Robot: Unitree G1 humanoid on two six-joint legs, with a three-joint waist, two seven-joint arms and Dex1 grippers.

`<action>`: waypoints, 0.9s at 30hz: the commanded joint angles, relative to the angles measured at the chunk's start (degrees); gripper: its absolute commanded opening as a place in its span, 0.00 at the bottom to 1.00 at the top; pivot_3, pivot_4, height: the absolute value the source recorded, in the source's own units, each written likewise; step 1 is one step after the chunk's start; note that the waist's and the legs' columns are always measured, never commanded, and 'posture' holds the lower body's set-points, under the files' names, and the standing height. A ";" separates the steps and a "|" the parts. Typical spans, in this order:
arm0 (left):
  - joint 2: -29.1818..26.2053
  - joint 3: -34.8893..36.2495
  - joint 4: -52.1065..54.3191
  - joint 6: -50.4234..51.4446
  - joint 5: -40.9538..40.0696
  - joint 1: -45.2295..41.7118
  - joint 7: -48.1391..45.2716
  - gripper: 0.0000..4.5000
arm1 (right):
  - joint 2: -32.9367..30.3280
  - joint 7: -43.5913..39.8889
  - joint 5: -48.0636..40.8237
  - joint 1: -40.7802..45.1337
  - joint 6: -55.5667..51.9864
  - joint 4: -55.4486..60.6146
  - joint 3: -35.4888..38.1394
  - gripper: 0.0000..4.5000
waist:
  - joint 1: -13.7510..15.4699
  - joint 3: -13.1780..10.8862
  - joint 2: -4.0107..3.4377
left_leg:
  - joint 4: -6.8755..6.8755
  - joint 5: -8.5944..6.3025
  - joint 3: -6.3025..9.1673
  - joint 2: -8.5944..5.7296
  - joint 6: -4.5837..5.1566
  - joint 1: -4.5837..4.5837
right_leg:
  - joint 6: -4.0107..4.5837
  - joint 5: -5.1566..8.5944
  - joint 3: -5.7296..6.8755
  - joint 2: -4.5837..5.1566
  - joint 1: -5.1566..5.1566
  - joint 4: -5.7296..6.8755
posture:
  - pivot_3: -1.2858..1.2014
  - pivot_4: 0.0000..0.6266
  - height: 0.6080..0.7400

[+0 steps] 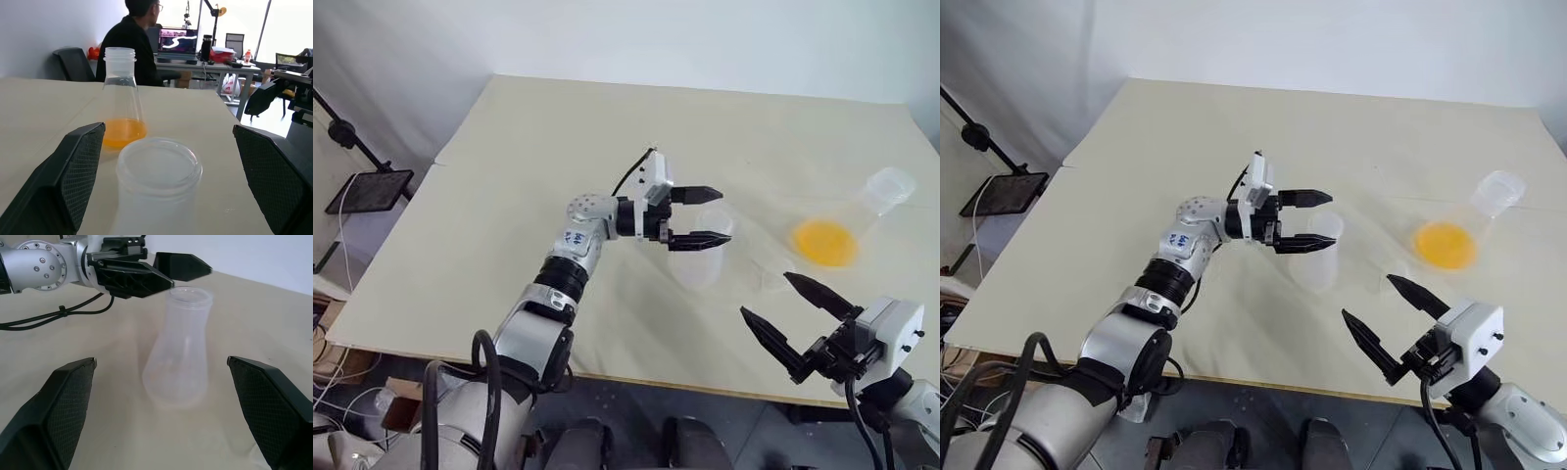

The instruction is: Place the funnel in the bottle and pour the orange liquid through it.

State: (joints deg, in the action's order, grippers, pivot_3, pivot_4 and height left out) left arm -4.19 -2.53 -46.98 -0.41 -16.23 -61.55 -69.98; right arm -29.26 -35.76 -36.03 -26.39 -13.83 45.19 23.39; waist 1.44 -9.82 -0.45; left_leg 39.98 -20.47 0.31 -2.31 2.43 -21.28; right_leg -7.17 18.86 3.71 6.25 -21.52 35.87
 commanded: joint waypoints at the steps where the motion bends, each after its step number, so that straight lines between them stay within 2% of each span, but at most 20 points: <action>1: -3.32 1.84 4.54 -1.98 -1.24 0.92 -2.11 0.99 | 0.51 0.03 -2.02 -1.18 1.30 -0.19 4.06 1.00 | -0.05 0.00 0.00 | 0.00 0.00 0.00 0.01 0.00 0.00 | 0.00 0.00 -0.01 0.00 0.00 0.00 | 0.52 0.24 1.00; 10: -16.09 2.62 10.93 -5.55 -0.28 8.80 -7.52 0.99 | -0.82 -1.80 -2.51 -4.97 0.75 -3.31 10.71 1.00 | 0.04 0.01 -0.01 | -0.01 0.00 0.01 -0.01 -0.01 0.03 | 0.00 0.00 -0.03 0.03 0.01 0.02 | 0.52 0.24 1.00; 14: -18.28 1.66 16.49 -4.92 -0.66 13.22 -8.42 0.99 | -2.86 -1.21 -3.81 -4.75 -1.82 -2.93 11.14 1.00 | 0.11 0.00 0.00 | -0.01 0.00 0.08 -0.02 0.00 0.03 | 0.01 0.00 -0.04 0.20 0.02 0.02 | 0.52 0.24 1.00; 17: -18.62 0.73 21.63 -3.00 -1.47 16.16 -8.67 0.99 | -5.21 3.71 -6.12 -1.68 -8.38 -1.97 9.86 1.00 | 0.04 0.00 0.00 | 0.01 0.00 0.15 -0.02 0.00 0.00 | 0.01 0.00 -0.05 0.27 0.04 0.02 | 0.52 0.24 1.00; 24: -19.11 0.52 29.58 -0.43 -2.07 22.10 -6.16 0.99 | -12.36 22.88 -16.62 9.64 -31.94 -1.38 8.47 1.00 | -0.30 0.01 -0.02 | 0.00 0.01 0.14 0.05 -0.03 0.03 | 0.01 0.00 -0.09 0.32 0.03 0.01 | 0.52 0.24 1.00; 27: -19.10 0.58 32.34 1.01 -2.45 24.23 -4.84 0.99 | -15.55 26.47 -14.73 13.53 -37.44 -3.24 6.95 1.00 | -0.13 0.01 -0.02 | 0.00 0.02 0.17 0.07 -0.05 0.01 | 0.01 0.00 -0.07 0.31 0.03 -0.02 | 0.52 0.24 1.00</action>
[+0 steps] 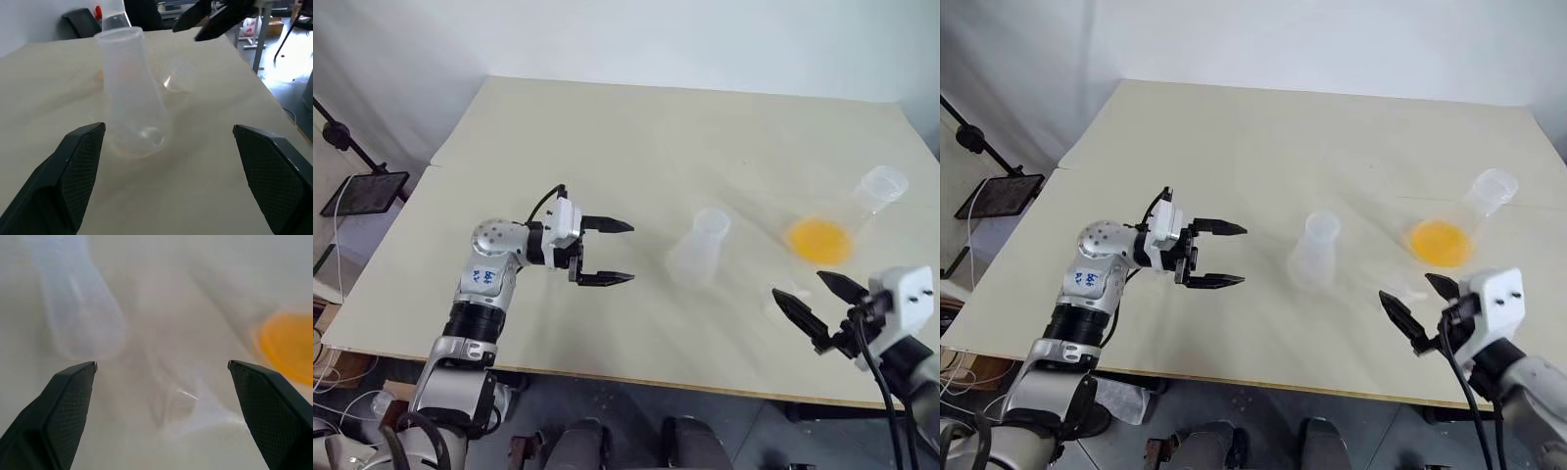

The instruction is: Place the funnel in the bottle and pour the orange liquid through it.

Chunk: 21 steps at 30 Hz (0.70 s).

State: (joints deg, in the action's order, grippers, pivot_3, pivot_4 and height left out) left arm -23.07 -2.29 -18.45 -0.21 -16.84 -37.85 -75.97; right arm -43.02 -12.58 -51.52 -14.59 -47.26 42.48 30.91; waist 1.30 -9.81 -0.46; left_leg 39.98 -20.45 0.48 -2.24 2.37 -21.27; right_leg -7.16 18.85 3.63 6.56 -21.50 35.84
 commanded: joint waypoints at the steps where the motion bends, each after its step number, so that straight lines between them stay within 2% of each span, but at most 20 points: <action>1: -0.22 0.32 4.35 1.07 -1.88 0.85 1.45 0.99 | -2.34 3.86 1.63 2.39 -5.00 -1.10 -1.03 1.00 | 0.12 0.00 0.00 | 0.00 0.00 0.00 -0.01 0.00 0.00 | 0.00 0.00 -0.01 0.00 0.00 0.00 | 0.52 0.24 1.00; 8: -0.35 -0.24 7.28 2.91 -2.61 1.63 2.44 0.99 | -3.18 4.48 11.42 3.30 -5.16 -6.87 -4.36 1.00 | 0.19 0.00 0.00 | -0.02 -0.01 0.12 -0.18 0.02 -0.08 | 0.00 0.00 -0.02 0.04 0.01 -0.01 | 0.52 0.24 1.00; 18: -0.96 -0.65 9.76 4.89 -3.61 2.73 1.94 0.99 | -0.39 2.05 16.31 4.06 -4.36 -8.24 -5.54 1.00 | 0.06 0.00 0.00 | -0.01 0.00 0.08 -0.09 0.01 -0.06 | 0.00 0.00 -0.01 -0.02 0.01 -0.01 | 0.52 0.24 1.00; 21: -0.88 -0.82 9.66 5.09 -3.72 2.53 1.74 1.00 | 0.70 0.95 17.69 4.27 -3.15 -9.08 -5.51 0.86 | 0.05 0.00 0.00 | -0.01 0.00 0.08 -0.09 0.01 -0.06 | 0.00 0.00 -0.01 -0.02 0.01 -0.01 | 0.52 0.24 1.00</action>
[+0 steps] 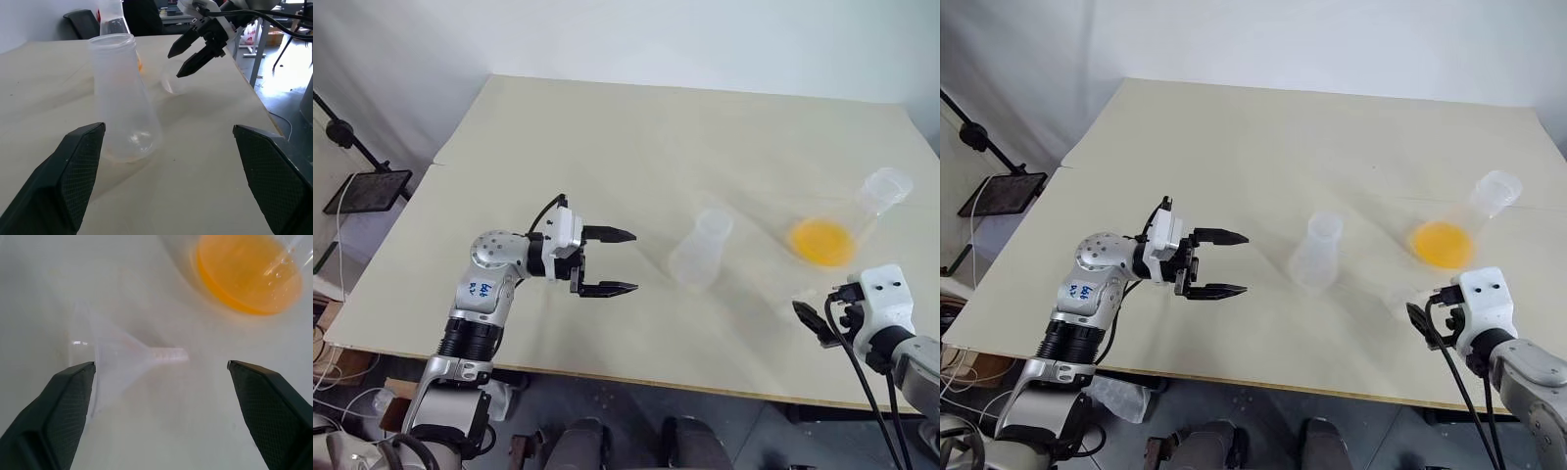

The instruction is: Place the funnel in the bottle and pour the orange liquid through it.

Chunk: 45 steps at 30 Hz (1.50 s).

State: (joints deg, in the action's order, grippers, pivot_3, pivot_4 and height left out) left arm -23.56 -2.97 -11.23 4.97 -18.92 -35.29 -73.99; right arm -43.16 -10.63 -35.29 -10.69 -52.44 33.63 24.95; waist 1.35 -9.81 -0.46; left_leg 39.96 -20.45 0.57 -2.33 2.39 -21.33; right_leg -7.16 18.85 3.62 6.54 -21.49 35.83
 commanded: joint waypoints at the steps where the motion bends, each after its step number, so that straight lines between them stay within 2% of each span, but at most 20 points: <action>1: -0.28 -0.23 2.28 -0.04 -1.64 -0.20 -0.25 1.00 | 1.25 -1.59 2.17 0.38 3.10 -0.92 0.41 0.78 | 0.01 0.00 0.00 | 0.00 0.00 0.00 0.00 0.00 0.00 | 0.00 0.00 0.00 0.00 0.00 0.00 | 0.52 0.24 1.00; 11: -0.34 -0.59 1.56 -0.17 -1.96 -0.94 -1.21 1.00 | 2.38 -6.51 2.57 1.52 5.95 -4.22 4.12 0.01 | 0.00 0.00 0.00 | -0.01 0.00 0.00 -0.02 0.00 0.00 | 0.00 0.00 0.00 -0.01 0.00 0.00 | 0.52 0.24 1.00; 16: 0.12 -0.16 0.70 -0.86 -2.37 -1.39 -1.07 1.00 | 0.77 -11.16 -1.50 4.04 4.43 -5.15 9.01 0.00 | 0.00 0.00 0.00 | -0.01 0.00 0.00 -0.01 0.00 0.00 | 0.00 0.00 0.01 -0.01 0.00 -0.01 | 0.52 0.24 1.00; 18: 0.29 0.14 0.54 -0.98 -2.59 -1.50 -0.73 1.00 | 0.36 -12.54 -7.35 6.50 1.12 -5.04 12.45 0.00 | 0.01 0.00 0.00 | -0.01 0.00 -0.01 -0.01 0.00 0.00 | 0.00 0.00 0.00 0.00 0.00 -0.01 | 0.52 0.24 1.00; 22: 0.32 0.81 0.29 -0.90 -2.98 -1.70 0.04 1.00 | -1.32 -11.33 -26.32 13.15 -8.56 -6.19 20.26 0.00 | -0.01 -0.01 -0.01 | 0.00 0.00 0.00 0.02 0.00 0.00 | 0.00 0.00 0.00 0.02 0.00 -0.02 | 0.52 0.24 1.00; 25: 0.21 1.07 -0.02 -0.90 -3.06 -1.85 0.56 1.00 | -5.78 -6.49 -44.07 16.28 -14.88 -10.85 22.84 0.00 | -0.02 -0.01 -0.01 | -0.02 0.00 0.03 0.06 0.00 0.00 | 0.00 0.00 0.02 0.03 0.01 -0.06 | 0.52 0.24 1.00; 28: 0.25 1.17 -0.30 -1.02 -3.05 -2.00 0.93 1.00 | -15.92 6.97 -67.11 19.17 -14.00 -20.23 18.22 0.00 | 0.02 -0.04 -0.05 | 0.00 0.01 0.02 0.04 0.01 -0.02 | 0.01 0.00 0.01 0.10 0.04 -0.14 | 0.52 0.24 1.00; 30: 0.40 1.25 -0.63 -1.43 -2.87 -2.20 1.36 1.00 | -20.52 11.68 -76.06 21.78 -13.26 -24.24 13.27 0.00 | -0.03 -0.04 -0.05 | 0.00 0.01 0.05 0.05 0.02 -0.03 | 0.01 0.00 0.06 0.12 0.09 -0.25 | 0.52 0.24 1.00; 32: 0.71 1.48 -1.05 -2.16 -2.62 -2.48 2.16 1.00 | -22.28 12.11 -77.71 26.69 -14.78 -27.04 8.48 0.00 | -0.05 -0.08 0.02 | -0.01 0.01 0.06 0.10 0.02 -0.07 | 0.01 0.00 0.12 0.09 0.10 -0.32 | 0.52 0.24 1.00; 35: 1.29 2.04 -1.37 -3.78 -2.19 -2.60 3.99 1.00 | -16.49 15.89 -77.71 40.06 -17.12 -34.08 2.76 0.00 | -0.32 -0.10 0.05 | 0.02 0.02 0.01 0.12 0.03 -0.16 | 0.01 0.00 0.13 0.07 0.09 -0.44 | 0.52 0.24 1.00; 38: 1.43 2.17 -1.31 -4.19 -2.33 -2.43 4.99 1.00 | -12.48 20.54 -77.71 48.12 -20.58 -40.04 -0.26 0.00 | -0.58 -0.11 0.05 | 0.00 0.04 -0.06 0.13 0.03 -0.20 | 0.01 0.00 0.12 0.06 0.02 -0.44 | 0.52 0.24 1.00; 41: 1.23 2.11 -0.89 -4.31 -2.29 -2.11 5.45 1.00 | -9.37 23.06 -77.71 52.67 -23.83 -43.20 -2.76 0.00 | -0.22 -0.11 0.05 | -0.04 0.04 0.06 0.15 0.01 -0.30 | 0.01 0.00 0.24 0.06 -0.08 -0.39 | 0.52 0.24 1.00; 45: 0.93 2.16 -0.43 -4.51 -2.17 -1.88 6.25 1.00 | -8.67 24.75 -77.71 54.31 -27.20 -45.96 -5.18 0.00 | 0.26 -0.11 0.04 | 0.05 0.04 0.41 0.06 0.01 -0.61 | 0.02 -0.01 0.47 0.11 -0.18 -0.38 | 0.52 0.24 1.00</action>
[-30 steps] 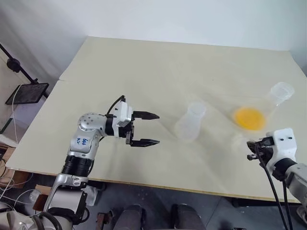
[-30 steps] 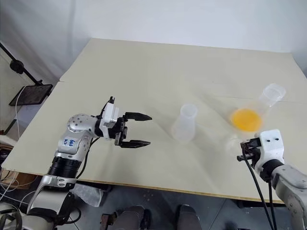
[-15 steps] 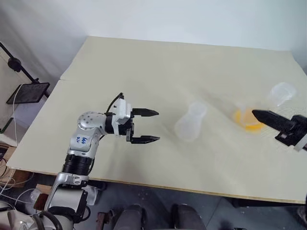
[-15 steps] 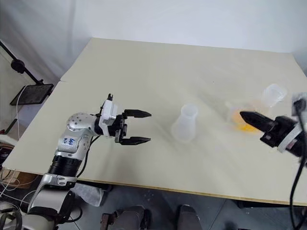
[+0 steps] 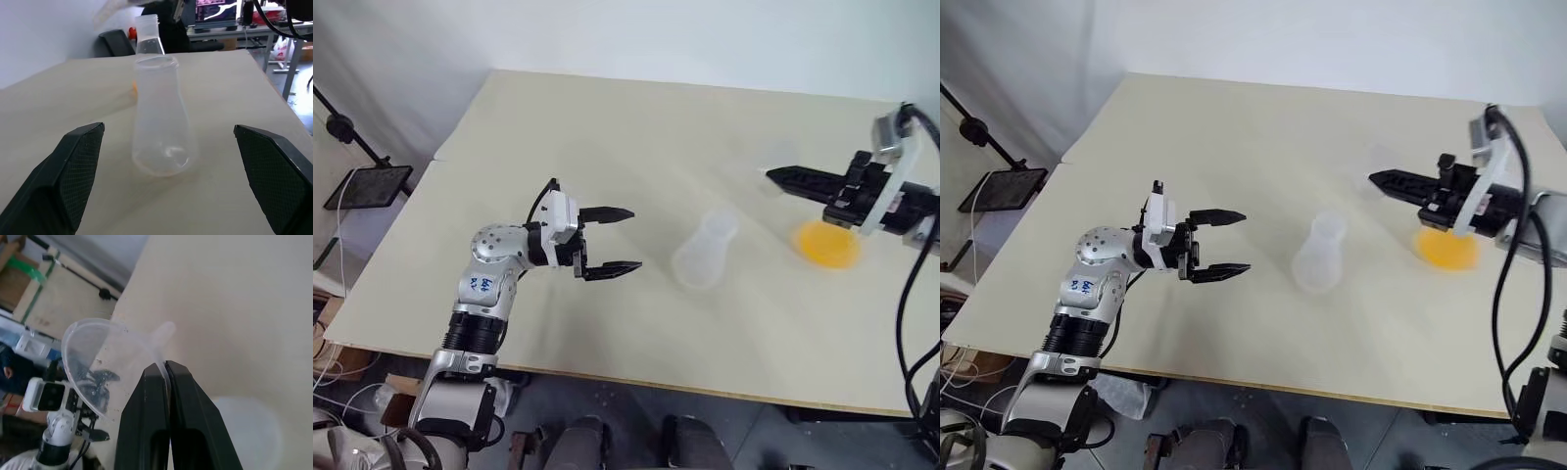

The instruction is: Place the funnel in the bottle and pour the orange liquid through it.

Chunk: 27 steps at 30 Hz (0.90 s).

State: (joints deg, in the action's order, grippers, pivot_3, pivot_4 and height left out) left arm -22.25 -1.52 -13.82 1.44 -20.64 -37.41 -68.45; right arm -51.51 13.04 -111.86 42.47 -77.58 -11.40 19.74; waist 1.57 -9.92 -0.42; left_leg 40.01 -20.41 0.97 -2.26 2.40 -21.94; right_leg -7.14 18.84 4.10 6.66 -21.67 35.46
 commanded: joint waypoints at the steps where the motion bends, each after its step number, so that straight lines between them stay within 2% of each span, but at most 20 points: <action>1: -0.51 0.72 2.33 -1.02 -0.48 0.33 0.89 1.00 | -0.51 1.39 -1.14 1.05 -2.61 -1.21 -0.64 0.00 | 0.05 0.00 0.00 | 0.07 0.00 0.08 -0.02 0.00 -0.14 | 0.01 -0.01 0.05 0.00 -0.07 0.00 | 0.52 0.24 1.00; 9: -1.20 0.67 3.28 -0.89 -0.74 1.18 1.44 1.00 | -5.67 -7.36 -1.14 0.79 -7.16 -2.71 -2.11 0.00 | -0.15 0.00 0.00 | 0.05 0.00 0.08 -0.03 0.01 -0.27 | 0.02 -0.01 0.26 0.01 -0.14 -0.01 | 0.52 0.24 1.00; 14: -0.75 0.24 3.02 -1.01 -0.64 1.16 1.61 1.00 | -8.48 -13.36 -1.14 -1.10 -6.79 -1.68 -0.55 0.00 | -0.13 0.00 0.00 | 0.07 0.01 0.07 -0.03 0.01 -0.27 | 0.02 -0.01 0.25 0.02 -0.13 -0.02 | 0.52 0.24 1.00; 19: -0.34 -0.15 2.58 -1.29 -0.53 0.80 1.27 1.00 | -15.11 -20.09 -1.14 -3.88 -9.18 -1.65 -4.37 0.00 | 0.01 -0.01 -0.01 | 0.06 0.01 0.09 -0.03 0.01 -0.28 | 0.02 -0.02 0.25 0.03 -0.13 -0.03 | 0.52 0.24 1.00; 22: -0.18 -0.25 2.30 -1.42 -0.44 0.56 1.22 1.00 | -15.58 -18.97 -1.14 -4.70 -7.81 -2.15 -5.52 0.00 | -0.11 -0.01 0.00 | 0.06 0.01 0.09 -0.02 0.01 -0.27 | 0.02 -0.02 0.25 0.03 -0.11 -0.06 | 0.52 0.24 1.00; 27: -0.02 -0.41 2.41 -1.44 -0.45 0.50 1.26 1.00 | -12.84 -16.62 -1.14 -3.93 -5.93 -2.35 -5.65 0.00 | -0.25 -0.01 0.00 | 0.08 0.02 0.04 0.03 -0.01 -0.25 | 0.02 -0.02 0.25 0.01 -0.08 -0.13 | 0.52 0.24 1.00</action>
State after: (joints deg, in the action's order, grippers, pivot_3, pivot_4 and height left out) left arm -22.45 -1.96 -12.34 0.69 -20.56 -36.05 -67.17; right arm -64.59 -4.11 -111.89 37.59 -84.71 -14.08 13.20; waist 1.32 -9.93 -0.42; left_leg 40.09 -20.38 1.01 -2.23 2.38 -22.19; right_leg -7.12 18.82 4.35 6.66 -21.75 35.32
